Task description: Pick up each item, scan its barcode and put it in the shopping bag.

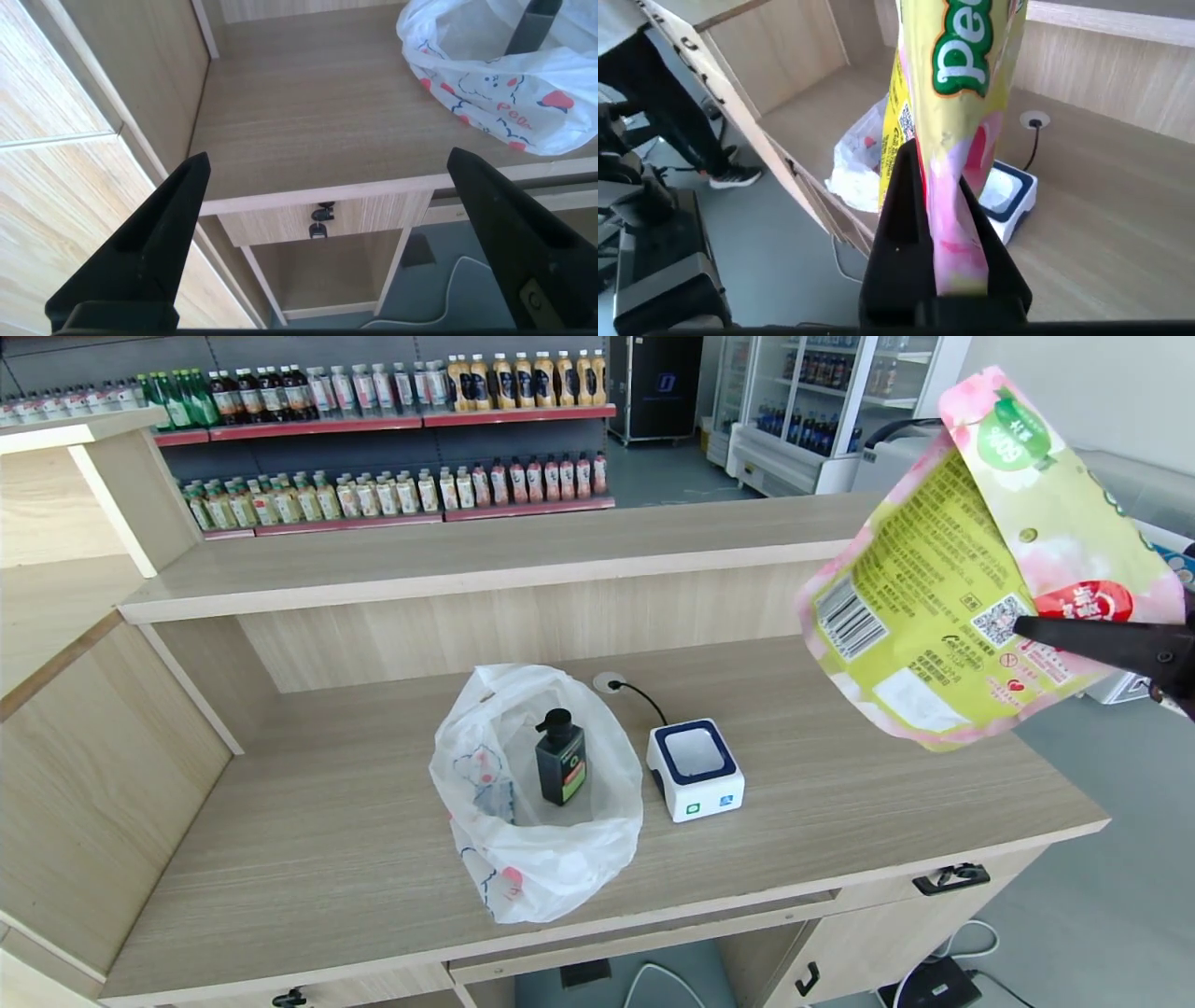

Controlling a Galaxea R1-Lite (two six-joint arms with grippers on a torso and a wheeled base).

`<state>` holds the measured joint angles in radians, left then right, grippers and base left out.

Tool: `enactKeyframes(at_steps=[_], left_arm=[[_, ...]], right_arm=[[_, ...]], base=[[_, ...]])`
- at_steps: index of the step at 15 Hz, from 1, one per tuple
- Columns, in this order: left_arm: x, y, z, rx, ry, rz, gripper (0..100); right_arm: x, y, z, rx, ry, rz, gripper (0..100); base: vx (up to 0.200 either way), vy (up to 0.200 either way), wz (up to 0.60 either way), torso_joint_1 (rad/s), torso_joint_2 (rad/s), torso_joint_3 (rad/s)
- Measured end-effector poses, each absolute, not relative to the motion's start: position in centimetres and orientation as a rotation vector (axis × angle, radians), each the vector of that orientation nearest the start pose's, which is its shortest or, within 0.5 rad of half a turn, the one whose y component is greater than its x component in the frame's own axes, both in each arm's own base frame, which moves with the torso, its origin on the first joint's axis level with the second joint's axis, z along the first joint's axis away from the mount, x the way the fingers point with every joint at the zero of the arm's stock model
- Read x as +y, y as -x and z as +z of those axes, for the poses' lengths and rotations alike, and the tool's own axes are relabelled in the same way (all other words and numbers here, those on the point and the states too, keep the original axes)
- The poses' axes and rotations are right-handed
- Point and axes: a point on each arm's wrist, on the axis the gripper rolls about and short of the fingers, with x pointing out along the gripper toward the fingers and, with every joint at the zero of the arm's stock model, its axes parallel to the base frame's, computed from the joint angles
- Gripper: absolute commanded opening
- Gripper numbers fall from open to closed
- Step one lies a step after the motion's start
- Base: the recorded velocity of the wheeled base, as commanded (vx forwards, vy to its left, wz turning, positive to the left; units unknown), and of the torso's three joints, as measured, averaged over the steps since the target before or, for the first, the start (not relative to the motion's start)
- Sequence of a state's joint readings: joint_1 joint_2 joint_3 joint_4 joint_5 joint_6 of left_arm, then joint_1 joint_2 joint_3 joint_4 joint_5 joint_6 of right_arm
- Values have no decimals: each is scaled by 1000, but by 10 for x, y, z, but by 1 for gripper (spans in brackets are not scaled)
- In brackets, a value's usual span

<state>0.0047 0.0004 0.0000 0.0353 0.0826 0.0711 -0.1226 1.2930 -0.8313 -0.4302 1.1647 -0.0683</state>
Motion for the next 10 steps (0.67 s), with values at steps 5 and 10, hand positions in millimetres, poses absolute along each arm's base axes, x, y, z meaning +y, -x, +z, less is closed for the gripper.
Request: enactKeyframes(at_steps=[5, 10], left_arm=[[2, 23, 72, 39, -72, 86, 100], [2, 23, 72, 39, -73, 86, 100]], right_arm=[[20, -173, 283, -74, 86, 1156, 0], [52, -161, 293, -98, 71, 1337, 0]], base=[[0, 0, 0, 0, 0, 0], [0, 0, 0, 0, 0, 0]])
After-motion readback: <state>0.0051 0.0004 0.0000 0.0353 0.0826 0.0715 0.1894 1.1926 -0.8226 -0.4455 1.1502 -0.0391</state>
